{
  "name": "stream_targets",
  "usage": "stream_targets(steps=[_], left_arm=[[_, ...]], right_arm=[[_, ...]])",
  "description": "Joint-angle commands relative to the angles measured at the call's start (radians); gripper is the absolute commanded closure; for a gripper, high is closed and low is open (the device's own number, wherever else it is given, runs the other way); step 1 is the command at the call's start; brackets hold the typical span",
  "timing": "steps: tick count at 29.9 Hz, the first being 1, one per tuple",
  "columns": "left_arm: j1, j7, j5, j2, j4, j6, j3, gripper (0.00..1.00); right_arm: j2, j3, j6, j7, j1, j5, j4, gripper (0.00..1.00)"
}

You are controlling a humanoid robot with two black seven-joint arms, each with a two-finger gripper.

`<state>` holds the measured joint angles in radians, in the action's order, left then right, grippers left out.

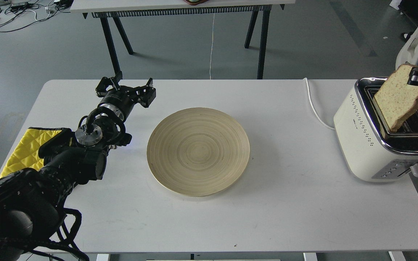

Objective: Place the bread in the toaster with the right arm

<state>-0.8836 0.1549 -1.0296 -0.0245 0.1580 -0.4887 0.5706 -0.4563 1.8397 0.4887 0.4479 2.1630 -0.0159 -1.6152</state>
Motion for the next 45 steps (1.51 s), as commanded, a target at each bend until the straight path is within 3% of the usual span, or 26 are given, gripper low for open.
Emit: stream_targets(steps=[1,7,12,13,20,29,35,43,45], left_arm=[[0.000,0.000,0.000,0.000,0.000,0.000,0.000,0.00],[-0.002,0.000,0.000,0.000,0.000,0.000,0.000,0.00],[0.000,0.000,0.000,0.000,0.000,0.000,0.000,0.00],[0.000,0.000,0.000,0.000,0.000,0.000,0.000,0.00],[0.000,0.000,0.000,0.000,0.000,0.000,0.000,0.00],[0.000,0.000,0.000,0.000,0.000,0.000,0.000,0.00],[0.000,0.000,0.000,0.000,0.000,0.000,0.000,0.00],[0.000,0.000,0.000,0.000,0.000,0.000,0.000,0.00],[0.000,0.000,0.000,0.000,0.000,0.000,0.000,0.00]], right_arm=[[0.001,-0.002,0.000,0.000,-0.008,0.001,0.000,0.98],[-0.002,-0.002,0.000,0.000,-0.014,0.004,0.000,0.64],[-0.007,-0.013,0.000,-0.001,-0.015,0.022,0.001,0.11],[-0.007,-0.013,0.000,-0.001,-0.014,0.022,0.001,0.07],[-0.013,-0.045,0.000,-0.005,-0.002,0.028,0.008,0.04],[-0.172,-0.491,0.000,0.000,-0.070,0.099,0.012,0.03],[-0.261,-0.928,0.000,0.041,-0.332,0.100,0.032,0.03],[-0.266,-1.581,0.000,0.041,-0.817,0.099,0.092,0.01],[-0.260,-1.709,-0.048,0.041,-0.909,0.099,0.127,0.01]])
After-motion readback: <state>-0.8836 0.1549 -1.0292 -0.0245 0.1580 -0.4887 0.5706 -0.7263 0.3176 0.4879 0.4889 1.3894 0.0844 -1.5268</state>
